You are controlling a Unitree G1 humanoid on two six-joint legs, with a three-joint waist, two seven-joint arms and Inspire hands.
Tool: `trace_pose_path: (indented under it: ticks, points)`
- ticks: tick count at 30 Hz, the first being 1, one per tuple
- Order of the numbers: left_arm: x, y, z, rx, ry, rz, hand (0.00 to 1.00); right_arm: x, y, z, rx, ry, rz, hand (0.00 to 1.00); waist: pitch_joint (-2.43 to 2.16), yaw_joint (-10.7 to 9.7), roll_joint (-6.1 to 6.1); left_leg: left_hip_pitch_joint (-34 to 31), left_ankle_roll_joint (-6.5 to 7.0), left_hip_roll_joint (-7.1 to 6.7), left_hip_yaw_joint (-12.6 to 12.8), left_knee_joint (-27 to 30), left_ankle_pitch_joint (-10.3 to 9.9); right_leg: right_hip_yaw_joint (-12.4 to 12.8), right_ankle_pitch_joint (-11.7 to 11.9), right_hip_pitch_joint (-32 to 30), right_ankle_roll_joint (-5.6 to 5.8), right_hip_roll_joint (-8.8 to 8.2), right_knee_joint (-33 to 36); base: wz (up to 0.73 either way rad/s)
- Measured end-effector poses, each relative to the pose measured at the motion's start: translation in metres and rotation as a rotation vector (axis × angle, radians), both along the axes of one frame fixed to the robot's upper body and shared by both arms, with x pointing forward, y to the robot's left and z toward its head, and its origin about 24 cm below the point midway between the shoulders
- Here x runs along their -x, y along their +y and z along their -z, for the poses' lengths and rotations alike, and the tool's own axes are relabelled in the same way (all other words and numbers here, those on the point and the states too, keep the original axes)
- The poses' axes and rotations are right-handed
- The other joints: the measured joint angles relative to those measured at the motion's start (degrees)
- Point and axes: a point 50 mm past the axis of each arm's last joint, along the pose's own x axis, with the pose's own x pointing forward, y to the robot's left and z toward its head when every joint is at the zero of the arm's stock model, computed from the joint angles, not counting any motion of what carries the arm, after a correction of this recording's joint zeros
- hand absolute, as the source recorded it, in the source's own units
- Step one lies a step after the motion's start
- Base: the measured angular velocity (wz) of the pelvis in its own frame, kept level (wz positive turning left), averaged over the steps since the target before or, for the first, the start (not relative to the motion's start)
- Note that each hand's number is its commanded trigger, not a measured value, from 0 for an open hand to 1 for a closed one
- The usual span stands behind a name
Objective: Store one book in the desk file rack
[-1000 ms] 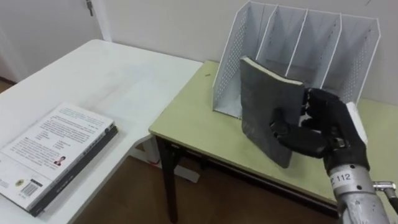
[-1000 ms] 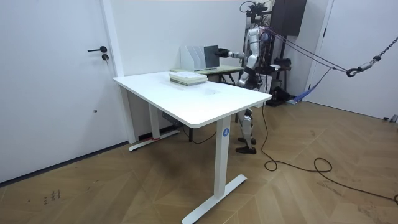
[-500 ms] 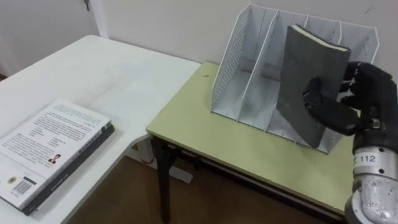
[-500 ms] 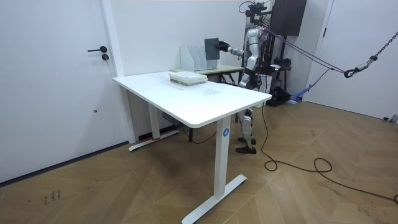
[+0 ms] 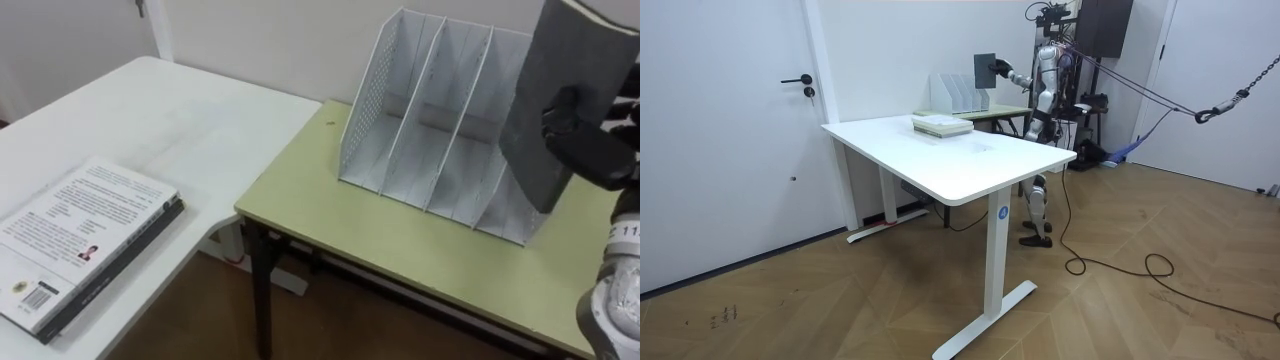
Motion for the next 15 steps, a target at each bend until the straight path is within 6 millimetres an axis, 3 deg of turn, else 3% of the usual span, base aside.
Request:
trace_pose_path:
  ticks: [15]
  points:
    - [-0.0001,0.0006,0.0002,0.000,0.004,-0.011,0.00,-0.0048,0.0014,-0.0100,-0.012,-0.044,0.008,1.00,0.13,0.04,-0.18,-0.41,0.01,-0.03,-0.08,0.01,0.01,-0.17,0.00,-0.15,0.00,-0.02,-0.04,0.00]
